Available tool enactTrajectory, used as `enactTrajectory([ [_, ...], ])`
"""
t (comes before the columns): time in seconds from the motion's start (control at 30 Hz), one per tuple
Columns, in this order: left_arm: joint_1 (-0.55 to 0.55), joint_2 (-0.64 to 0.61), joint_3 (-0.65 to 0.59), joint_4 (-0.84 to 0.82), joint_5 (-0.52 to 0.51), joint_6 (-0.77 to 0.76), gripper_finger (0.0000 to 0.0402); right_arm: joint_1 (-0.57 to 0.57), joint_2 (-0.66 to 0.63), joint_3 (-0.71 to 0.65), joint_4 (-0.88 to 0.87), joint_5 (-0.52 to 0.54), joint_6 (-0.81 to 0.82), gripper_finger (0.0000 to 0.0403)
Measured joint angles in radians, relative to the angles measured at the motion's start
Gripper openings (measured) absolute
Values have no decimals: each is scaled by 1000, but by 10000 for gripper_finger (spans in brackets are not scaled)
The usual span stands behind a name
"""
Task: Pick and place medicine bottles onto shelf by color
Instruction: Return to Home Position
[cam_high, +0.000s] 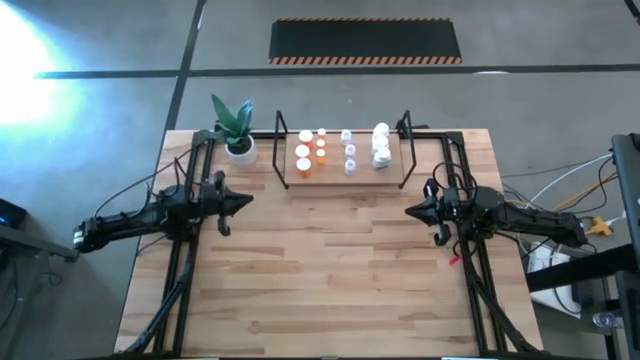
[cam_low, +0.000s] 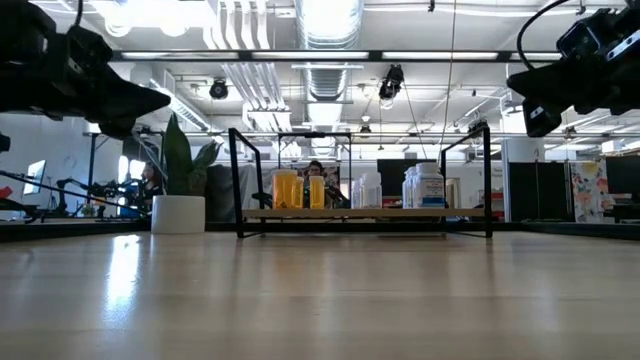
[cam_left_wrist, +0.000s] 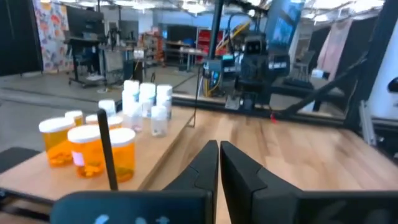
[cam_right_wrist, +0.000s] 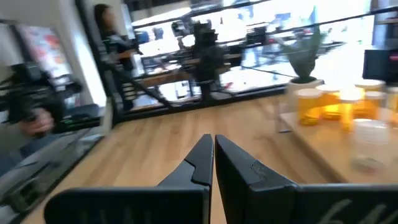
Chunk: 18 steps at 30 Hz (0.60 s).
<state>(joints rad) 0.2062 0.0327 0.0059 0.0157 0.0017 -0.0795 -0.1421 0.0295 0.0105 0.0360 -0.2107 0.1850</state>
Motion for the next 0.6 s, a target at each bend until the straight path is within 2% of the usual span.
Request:
enactTrajectory([
  [0.1,-3,36,0,-5,0,22,0,0,0,0,-9,79,-11,8],
  [0.23,-3,97,-1,-4,-3,28,0,0,1,0,-10,134,-37,8],
  [0.6,-4,234,-1,30,-4,9,0,0,0,-1,-8,133,-39,9],
])
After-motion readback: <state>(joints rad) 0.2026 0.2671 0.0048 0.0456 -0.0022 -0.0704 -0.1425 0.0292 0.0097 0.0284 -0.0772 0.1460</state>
